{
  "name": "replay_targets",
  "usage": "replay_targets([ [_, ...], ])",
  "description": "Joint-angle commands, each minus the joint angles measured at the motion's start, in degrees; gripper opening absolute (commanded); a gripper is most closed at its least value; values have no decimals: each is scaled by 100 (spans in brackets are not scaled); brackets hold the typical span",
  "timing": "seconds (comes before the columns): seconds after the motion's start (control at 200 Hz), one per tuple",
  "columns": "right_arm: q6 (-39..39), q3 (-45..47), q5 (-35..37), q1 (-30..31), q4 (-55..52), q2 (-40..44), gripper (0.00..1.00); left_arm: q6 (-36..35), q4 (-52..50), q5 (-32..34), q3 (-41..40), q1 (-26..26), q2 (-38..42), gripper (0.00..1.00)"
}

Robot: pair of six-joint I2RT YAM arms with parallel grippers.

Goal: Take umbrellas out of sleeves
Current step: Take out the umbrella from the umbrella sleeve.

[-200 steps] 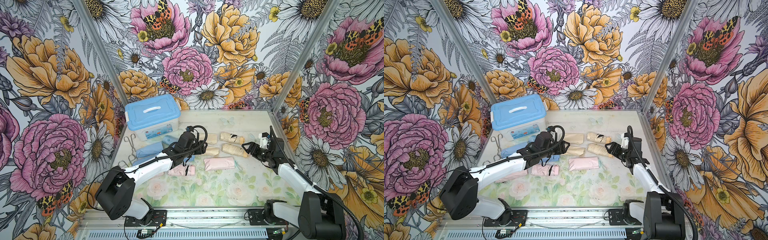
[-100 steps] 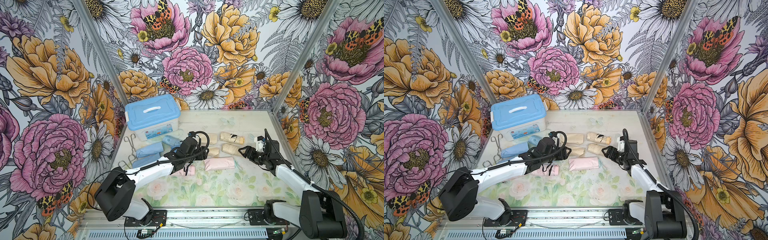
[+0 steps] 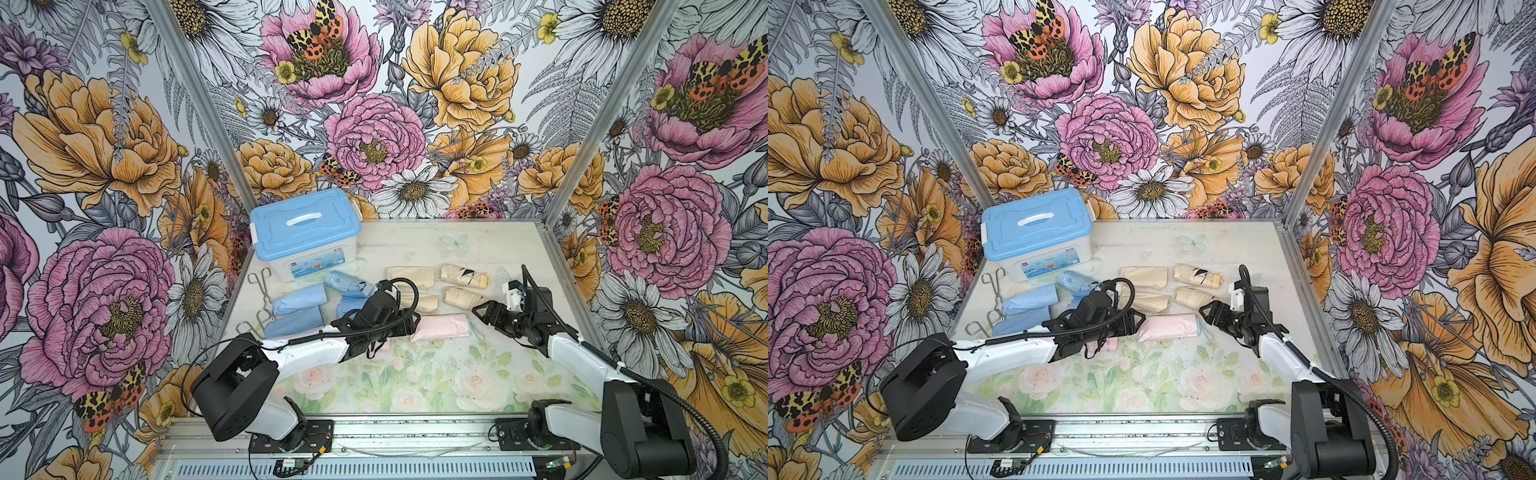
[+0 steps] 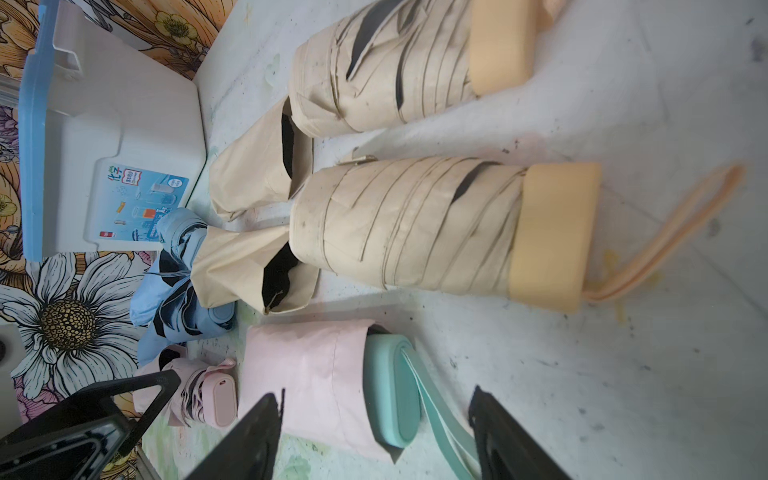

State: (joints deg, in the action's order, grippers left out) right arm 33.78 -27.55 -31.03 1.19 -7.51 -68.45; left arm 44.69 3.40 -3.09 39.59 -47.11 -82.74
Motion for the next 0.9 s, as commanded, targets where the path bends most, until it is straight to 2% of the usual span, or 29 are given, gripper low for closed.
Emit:
replay_targets([
  [0.0,-67,17,46,38,54,-112,75,384,496,-220,-172,-66,-198,70],
  [0.145,-97,1,-16,48,56,-202,75,795,1083,-285,-412,-79,-460,69],
  [0.545,-93,56,-37,47,195,-439,75,1185,1481,-417,-171,-169,-1270,66],
  [0.745,297,294,-341,21,960,-600,75,1417,1983,-517,-171,-210,-1607,56],
  [0.895,418,341,-465,12,1223,-899,72,1473,2099,-478,-119,-242,-1720,40],
])
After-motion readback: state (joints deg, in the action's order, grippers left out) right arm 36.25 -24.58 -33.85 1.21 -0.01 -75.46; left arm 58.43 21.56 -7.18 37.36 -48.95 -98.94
